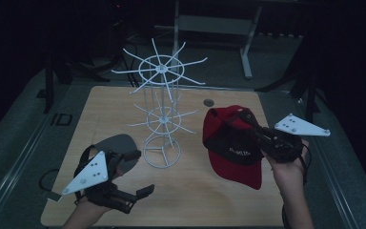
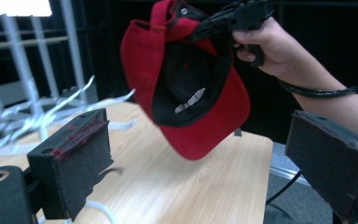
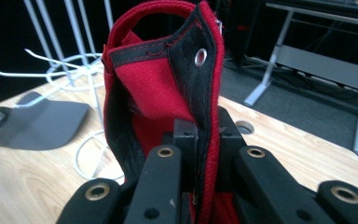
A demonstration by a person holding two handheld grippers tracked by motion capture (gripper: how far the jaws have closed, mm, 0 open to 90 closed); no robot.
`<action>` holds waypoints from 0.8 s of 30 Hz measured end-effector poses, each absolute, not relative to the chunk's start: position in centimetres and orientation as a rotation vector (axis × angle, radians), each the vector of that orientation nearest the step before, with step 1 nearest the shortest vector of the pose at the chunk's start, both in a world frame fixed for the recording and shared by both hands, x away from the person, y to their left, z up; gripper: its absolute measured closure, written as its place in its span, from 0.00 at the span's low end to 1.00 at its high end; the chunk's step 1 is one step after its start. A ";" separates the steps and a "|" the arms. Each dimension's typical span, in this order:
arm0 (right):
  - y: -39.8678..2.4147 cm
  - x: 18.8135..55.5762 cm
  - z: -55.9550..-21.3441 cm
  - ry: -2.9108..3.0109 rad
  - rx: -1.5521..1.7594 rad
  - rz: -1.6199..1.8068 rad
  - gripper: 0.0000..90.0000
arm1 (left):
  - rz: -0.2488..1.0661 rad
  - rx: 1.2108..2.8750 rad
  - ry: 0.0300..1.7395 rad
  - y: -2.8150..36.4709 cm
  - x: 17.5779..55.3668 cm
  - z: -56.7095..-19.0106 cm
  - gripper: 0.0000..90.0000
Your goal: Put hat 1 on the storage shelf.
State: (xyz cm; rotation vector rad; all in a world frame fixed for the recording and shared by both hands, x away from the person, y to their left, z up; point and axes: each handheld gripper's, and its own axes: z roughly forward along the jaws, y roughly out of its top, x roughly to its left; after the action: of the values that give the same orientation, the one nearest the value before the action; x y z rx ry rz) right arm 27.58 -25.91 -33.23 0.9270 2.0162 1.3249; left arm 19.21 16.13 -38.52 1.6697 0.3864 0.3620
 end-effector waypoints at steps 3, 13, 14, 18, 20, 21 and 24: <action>-25.7 27.1 -32.8 2.023 0.907 1.345 0.93 | 0.341 1.672 0.360 15.4 19.7 -37.9 0.08; -25.2 25.5 -31.8 2.022 0.841 1.397 0.93 | 0.360 1.733 0.305 11.1 22.8 -36.1 0.08; -25.2 25.4 -31.7 2.023 0.834 1.403 0.93 | 0.359 1.735 0.300 10.7 23.0 -35.9 0.08; -24.9 24.8 -31.5 2.026 0.811 1.428 0.93 | 0.377 1.742 0.301 9.4 24.4 -35.5 0.08; -24.9 24.7 -31.5 2.023 0.805 1.429 0.93 | 0.364 1.740 0.297 9.1 24.8 -35.4 0.08; -24.9 24.6 -31.5 2.023 0.800 1.434 0.93 | 0.355 1.734 0.297 8.9 25.2 -35.3 0.08; -24.8 24.2 -31.5 2.042 0.784 1.457 0.93 | 0.374 1.733 0.288 8.1 26.3 -35.0 0.08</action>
State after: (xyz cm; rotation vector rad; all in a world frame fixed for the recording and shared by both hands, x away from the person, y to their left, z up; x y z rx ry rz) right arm 24.17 -24.79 -31.53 0.7841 2.0421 1.4573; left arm 26.28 8.12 -35.00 1.7325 0.2880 0.3738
